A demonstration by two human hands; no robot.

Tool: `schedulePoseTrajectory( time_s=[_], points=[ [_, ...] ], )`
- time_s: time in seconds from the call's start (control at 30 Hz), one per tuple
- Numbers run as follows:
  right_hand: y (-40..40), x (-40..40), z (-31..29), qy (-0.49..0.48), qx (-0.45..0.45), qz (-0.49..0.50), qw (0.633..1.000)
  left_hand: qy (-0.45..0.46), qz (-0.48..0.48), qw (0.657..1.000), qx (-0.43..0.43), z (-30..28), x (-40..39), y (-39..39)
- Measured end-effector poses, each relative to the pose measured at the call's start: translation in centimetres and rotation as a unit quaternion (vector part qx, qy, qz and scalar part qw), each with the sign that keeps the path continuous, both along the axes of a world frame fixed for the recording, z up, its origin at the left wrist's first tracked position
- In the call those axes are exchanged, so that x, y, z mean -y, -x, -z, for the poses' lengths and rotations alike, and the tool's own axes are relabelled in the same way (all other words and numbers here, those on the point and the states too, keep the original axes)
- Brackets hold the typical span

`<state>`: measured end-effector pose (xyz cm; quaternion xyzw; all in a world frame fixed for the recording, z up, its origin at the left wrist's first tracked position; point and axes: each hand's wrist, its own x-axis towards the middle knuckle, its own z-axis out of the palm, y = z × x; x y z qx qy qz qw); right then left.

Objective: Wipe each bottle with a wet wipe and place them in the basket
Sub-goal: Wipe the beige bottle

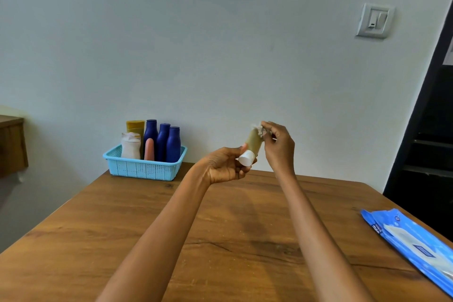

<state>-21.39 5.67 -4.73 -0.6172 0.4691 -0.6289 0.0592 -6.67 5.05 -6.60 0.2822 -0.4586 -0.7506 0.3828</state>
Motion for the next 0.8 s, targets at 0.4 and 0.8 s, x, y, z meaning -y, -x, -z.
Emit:
schedulePoseTrajectory(
  time_s=[0.4, 0.8],
  points=[
    [-0.8, -0.1, 0.5, -0.089, -0.083, -0.056, 0.991, -0.034, -0.077, 0.996, -0.021, 0.6, 0.4, -1.2],
    [-1.6, 0.5, 1.9, -0.078, -0.102, -0.053, 0.990, -0.027, -0.097, 0.995, 0.014, 1.0, 0.5, -0.4]
  ],
)
